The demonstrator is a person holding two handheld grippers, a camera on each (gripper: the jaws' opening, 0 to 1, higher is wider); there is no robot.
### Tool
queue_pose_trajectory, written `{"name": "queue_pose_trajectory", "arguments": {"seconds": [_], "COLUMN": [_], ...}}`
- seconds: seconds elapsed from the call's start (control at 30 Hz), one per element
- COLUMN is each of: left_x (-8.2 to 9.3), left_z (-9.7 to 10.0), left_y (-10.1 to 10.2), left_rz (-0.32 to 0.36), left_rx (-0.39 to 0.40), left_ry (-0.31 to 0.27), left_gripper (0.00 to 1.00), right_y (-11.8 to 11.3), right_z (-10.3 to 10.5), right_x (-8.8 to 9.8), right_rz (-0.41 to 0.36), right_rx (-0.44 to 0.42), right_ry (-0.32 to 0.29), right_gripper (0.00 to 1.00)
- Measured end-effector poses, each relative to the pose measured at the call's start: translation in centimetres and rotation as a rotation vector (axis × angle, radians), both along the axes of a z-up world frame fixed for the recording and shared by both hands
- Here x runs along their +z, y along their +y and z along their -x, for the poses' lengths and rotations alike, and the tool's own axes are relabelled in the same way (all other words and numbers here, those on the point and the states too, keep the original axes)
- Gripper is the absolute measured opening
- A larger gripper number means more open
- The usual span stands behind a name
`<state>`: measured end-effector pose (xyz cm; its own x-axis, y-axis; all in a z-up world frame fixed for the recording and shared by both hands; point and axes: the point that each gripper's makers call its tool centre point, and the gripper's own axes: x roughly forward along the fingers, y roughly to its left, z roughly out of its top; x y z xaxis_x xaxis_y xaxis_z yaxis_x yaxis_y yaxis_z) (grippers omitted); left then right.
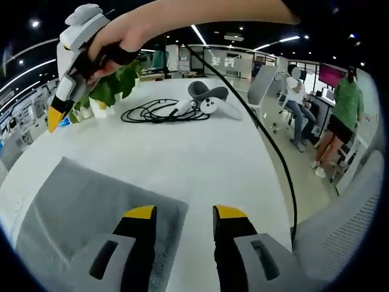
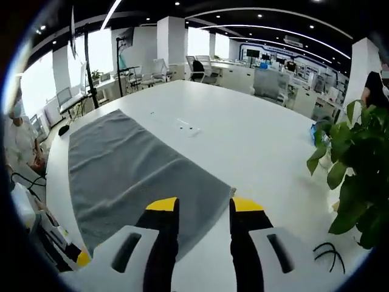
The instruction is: Fold the towel on the table until its edges align and the towel forms a compact rectangular stack.
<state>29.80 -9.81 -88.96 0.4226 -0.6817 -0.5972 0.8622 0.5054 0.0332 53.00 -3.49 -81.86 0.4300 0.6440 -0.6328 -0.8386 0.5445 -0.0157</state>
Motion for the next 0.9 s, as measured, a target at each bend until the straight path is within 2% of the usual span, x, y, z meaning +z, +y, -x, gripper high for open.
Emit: {"name": "queue_pose_trajectory", "arguments": {"seconds": [0.43,0.5,0.53,0.57,0.67,0.8,0.9], "left_x": [-2.3,-3.0,-3.3,-3.1,-3.0,-3.1,-3.1], "left_z": [-0.8,-0.7,-0.7,-0.9,-0.9,-1.4,-1.4], "left_y": [-1.1,-0.9,-0.8,-0.9,-1.0,-0.7,-0.8], "left_rz": [0.004,-0.024,-0.042,-0.032,-0.019,-0.02,-0.07], "left_rx": [0.01,0.012,0.004,0.001,0.01,0.023,-0.003], "left_ry": [0.066,0.088,0.083,0.054,0.068,0.042,0.013], "left_gripper": [0.34,0.33,0.32,0.31,0.3,0.22,0.2], "right_y": [-0.1,0.1,0.1,0.2,0.1,0.4,0.7], "right_z": [-0.8,-0.8,-0.9,-1.0,-1.3,-1.6,-1.8], "right_x": [-3.2,-3.2,-3.3,-3.4,-4.0,-4.6,-4.9], "right_rz": [-0.003,-0.005,-0.007,-0.007,0.004,0.006,0.007], "right_rx": [-0.029,-0.027,-0.026,-0.026,-0.029,-0.03,-0.027], "right_ry": [0.072,0.073,0.072,0.072,0.078,0.086,0.091], "right_gripper": [0.32,0.32,0.31,0.31,0.31,0.31,0.32]}}
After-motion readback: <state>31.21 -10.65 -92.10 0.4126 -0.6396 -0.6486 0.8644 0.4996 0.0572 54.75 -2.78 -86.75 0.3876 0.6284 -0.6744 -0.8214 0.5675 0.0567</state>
